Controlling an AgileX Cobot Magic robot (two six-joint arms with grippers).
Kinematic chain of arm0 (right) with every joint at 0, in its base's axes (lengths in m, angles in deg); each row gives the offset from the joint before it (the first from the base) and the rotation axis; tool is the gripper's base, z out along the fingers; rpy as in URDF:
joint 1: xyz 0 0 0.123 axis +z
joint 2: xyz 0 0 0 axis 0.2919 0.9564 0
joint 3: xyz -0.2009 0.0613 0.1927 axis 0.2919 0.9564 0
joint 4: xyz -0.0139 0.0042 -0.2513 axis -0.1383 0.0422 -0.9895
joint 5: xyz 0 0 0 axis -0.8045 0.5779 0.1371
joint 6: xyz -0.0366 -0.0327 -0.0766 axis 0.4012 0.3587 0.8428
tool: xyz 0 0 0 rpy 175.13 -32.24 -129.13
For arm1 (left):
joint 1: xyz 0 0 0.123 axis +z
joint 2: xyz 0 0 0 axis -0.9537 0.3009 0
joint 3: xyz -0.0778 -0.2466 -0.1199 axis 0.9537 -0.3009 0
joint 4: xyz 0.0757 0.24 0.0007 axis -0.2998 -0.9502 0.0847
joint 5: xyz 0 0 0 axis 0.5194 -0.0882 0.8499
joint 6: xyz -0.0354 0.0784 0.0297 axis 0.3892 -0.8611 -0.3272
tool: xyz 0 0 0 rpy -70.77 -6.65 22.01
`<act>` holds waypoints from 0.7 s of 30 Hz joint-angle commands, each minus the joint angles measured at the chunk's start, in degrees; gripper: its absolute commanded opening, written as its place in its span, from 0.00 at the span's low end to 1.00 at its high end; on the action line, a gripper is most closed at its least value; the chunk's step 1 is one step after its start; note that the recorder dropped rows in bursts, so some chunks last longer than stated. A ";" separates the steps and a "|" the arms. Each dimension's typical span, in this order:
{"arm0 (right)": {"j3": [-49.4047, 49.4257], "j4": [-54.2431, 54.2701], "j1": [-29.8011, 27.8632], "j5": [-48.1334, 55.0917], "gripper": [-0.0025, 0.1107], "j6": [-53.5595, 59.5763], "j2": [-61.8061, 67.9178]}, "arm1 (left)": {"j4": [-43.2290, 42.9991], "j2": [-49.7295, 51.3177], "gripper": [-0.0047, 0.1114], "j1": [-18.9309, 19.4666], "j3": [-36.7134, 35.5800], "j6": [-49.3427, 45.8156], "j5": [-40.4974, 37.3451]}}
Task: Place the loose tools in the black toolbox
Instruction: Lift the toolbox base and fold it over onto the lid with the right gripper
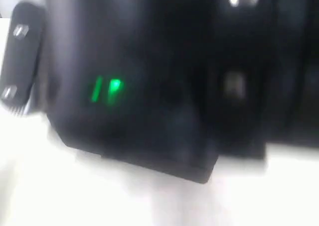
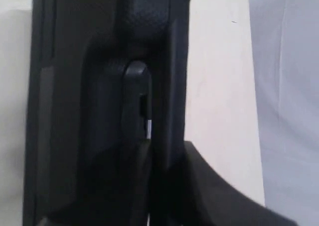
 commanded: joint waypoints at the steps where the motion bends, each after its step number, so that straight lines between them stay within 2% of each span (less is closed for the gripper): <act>1: -3.99 2.91 -10.45 -8.43 0.02 11.44 -1.37 | -0.21 0.23 0.04 -0.33 0.30 -0.02 0.00; 6: -4.59 20.42 -22.43 -16.70 0.02 28.12 -0.78 | 0.28 0.23 0.04 -0.33 0.30 -0.02 0.00; 10: -4.59 29.98 -31.84 -19.16 0.02 38.77 2.26 | 0.28 0.23 0.04 -0.33 0.30 -0.02 0.00; 16: -7.81 50.71 -44.16 -19.42 0.02 56.16 11.13 | 0.28 0.23 0.04 -0.33 0.30 -0.02 0.00; 21: -8.35 50.66 -48.06 -27.80 0.02 57.61 17.32 | 0.28 0.23 0.04 -0.33 0.30 -0.02 0.00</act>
